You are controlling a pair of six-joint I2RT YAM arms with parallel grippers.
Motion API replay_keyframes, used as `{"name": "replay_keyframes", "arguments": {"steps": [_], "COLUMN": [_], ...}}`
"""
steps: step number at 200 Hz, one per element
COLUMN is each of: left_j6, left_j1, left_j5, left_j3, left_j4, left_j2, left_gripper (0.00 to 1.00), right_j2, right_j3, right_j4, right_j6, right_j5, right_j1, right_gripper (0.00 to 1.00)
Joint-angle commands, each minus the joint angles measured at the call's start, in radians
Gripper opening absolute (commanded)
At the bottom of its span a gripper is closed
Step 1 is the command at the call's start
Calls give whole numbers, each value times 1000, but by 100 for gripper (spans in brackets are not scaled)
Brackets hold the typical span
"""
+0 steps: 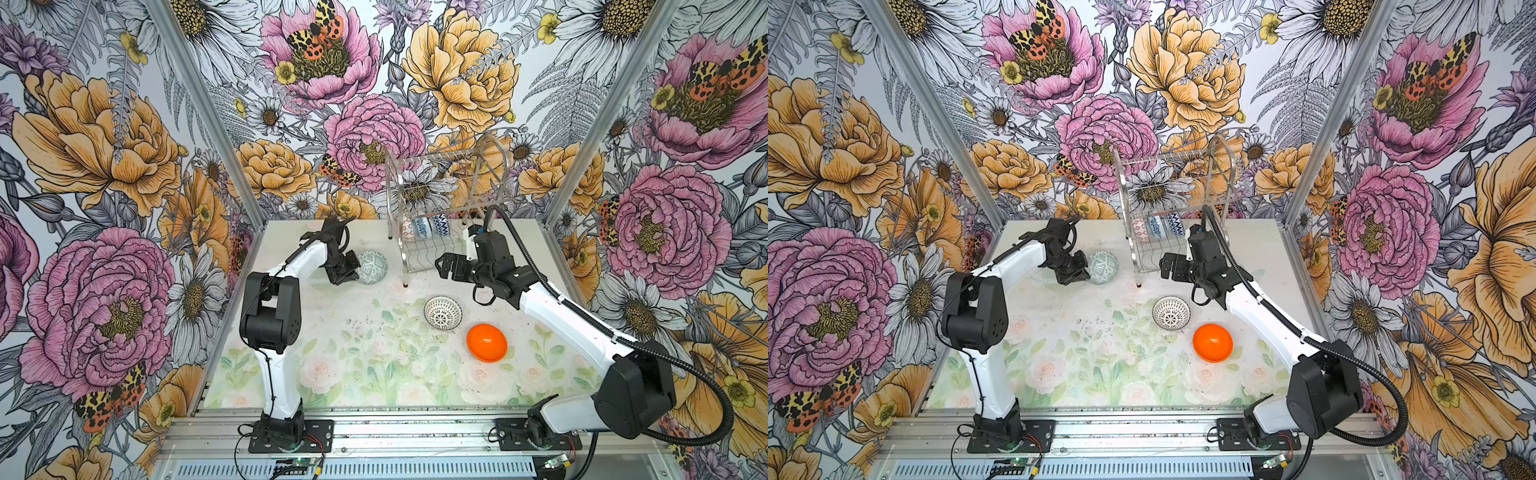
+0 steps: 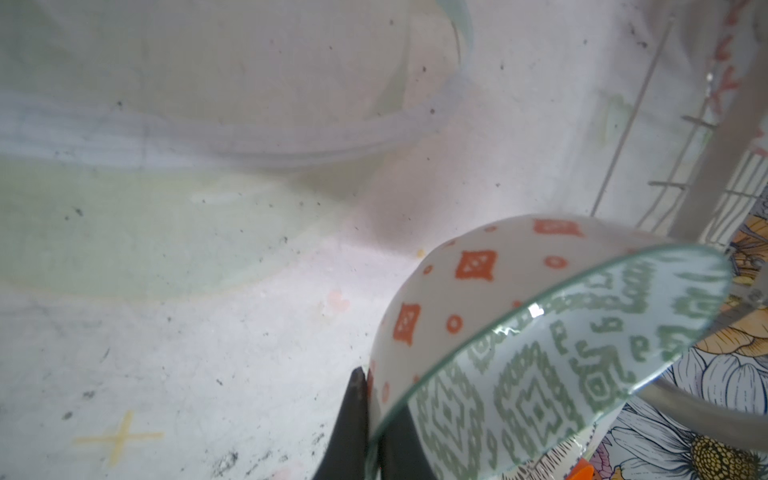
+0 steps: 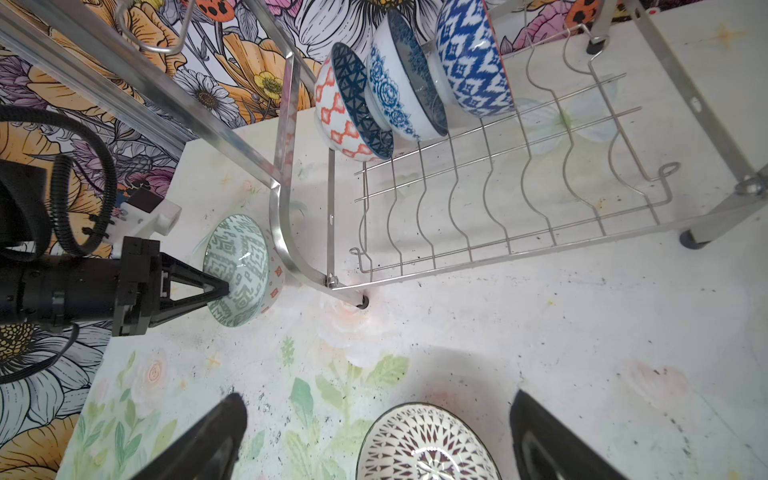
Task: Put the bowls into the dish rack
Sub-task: 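Lift the green-patterned bowl toward the right gripper while the right gripper approaches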
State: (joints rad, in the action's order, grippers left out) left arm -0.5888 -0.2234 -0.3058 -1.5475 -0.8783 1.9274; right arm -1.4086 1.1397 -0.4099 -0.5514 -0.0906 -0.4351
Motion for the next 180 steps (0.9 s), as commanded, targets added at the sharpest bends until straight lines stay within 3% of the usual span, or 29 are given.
{"name": "replay_keyframes", "arguments": {"steps": [1,84,180], "left_j6": [-39,-210,-257], "left_j1": [-72,-362,-441], "left_j5": [20,155,181], "left_j3": [44,265,294], "left_j4": [0,10,65], "left_j2": [-97,-245,-164], "left_gripper": [0,0,0], "right_j2": [41,160,224], "right_j3": [-22,-141,-216], "right_j4": [-7,-52,-143], "right_j6": [21,18,13], "right_j5": [-17,-46,-68], "right_j1": [-3,-3,-16], "right_gripper": [99,99,99]}}
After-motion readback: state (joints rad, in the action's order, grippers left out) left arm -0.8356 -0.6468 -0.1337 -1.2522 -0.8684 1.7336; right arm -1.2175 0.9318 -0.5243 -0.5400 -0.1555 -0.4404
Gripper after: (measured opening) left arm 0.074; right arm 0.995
